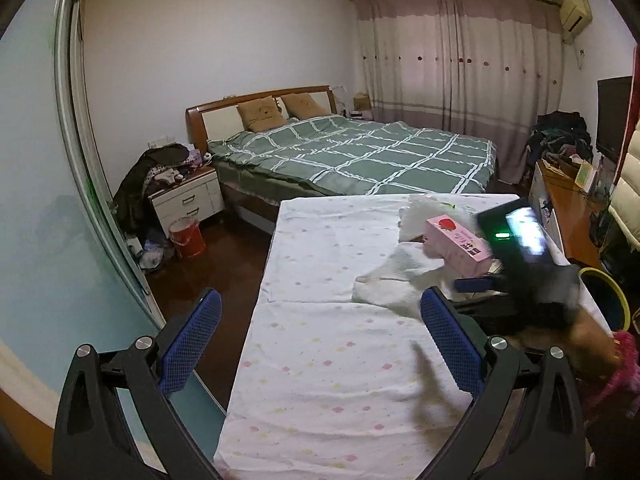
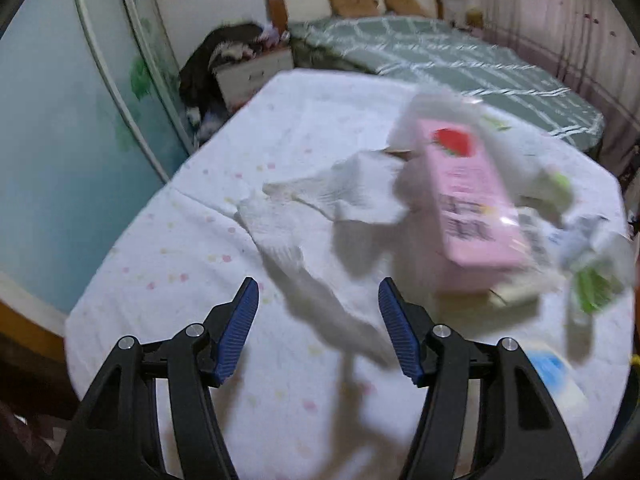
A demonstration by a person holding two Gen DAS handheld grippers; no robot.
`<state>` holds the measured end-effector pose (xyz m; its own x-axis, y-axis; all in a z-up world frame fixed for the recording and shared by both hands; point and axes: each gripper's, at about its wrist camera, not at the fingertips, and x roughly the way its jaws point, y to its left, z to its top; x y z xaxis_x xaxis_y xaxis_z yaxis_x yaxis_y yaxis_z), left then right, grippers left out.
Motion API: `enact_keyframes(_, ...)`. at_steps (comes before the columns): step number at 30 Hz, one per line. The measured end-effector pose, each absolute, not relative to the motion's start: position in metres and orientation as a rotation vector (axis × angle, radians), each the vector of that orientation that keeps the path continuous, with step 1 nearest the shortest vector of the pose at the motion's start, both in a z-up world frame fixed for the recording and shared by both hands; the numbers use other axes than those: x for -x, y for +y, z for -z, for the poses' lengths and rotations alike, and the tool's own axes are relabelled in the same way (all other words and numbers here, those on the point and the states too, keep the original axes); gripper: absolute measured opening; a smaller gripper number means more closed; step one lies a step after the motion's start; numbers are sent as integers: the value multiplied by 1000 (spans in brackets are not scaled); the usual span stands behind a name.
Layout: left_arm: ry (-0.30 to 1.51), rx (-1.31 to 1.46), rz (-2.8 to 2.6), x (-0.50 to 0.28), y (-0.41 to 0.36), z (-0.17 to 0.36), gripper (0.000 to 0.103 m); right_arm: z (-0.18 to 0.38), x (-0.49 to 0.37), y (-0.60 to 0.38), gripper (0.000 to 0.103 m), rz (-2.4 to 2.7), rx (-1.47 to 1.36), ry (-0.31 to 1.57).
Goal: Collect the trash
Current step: 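Grasp the white tissue with the right gripper, then carry the tissue to the bin and open the right gripper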
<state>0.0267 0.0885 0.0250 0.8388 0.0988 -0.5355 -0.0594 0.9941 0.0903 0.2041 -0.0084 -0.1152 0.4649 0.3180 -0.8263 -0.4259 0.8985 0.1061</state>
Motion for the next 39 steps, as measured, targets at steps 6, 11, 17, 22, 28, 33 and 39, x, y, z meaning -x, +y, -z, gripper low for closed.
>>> enact_keyframes(6, 593, -61, -79, -33, 92, -17, 98, 141, -241, 3, 62, -408, 117, 1031)
enact_keyframes(11, 605, -53, -75, -38, 92, -13, 98, 139, -253, -7, 2, -384, 76, 1043)
enact_keyframes(17, 611, -56, -74, -39, 88, -11, 98, 114, -229, -25, 1, -500, -22, 1025)
enact_keyframes(22, 615, -43, -69, -41, 89, -10, 98, 71, -210, -42, 1, -616, -128, 973)
enact_keyframes(28, 615, -49, -55, -42, 85, -8, 98, 23, -191, -59, 1, -672, -195, 885)
enact_keyframes(33, 620, -47, -44, -45, 82, -5, 98, -7, -177, -84, 1, -718, -258, 841)
enact_keyframes(39, 630, -56, -17, -49, 75, 0, 98, -43, -158, -108, 1, -755, -299, 764)
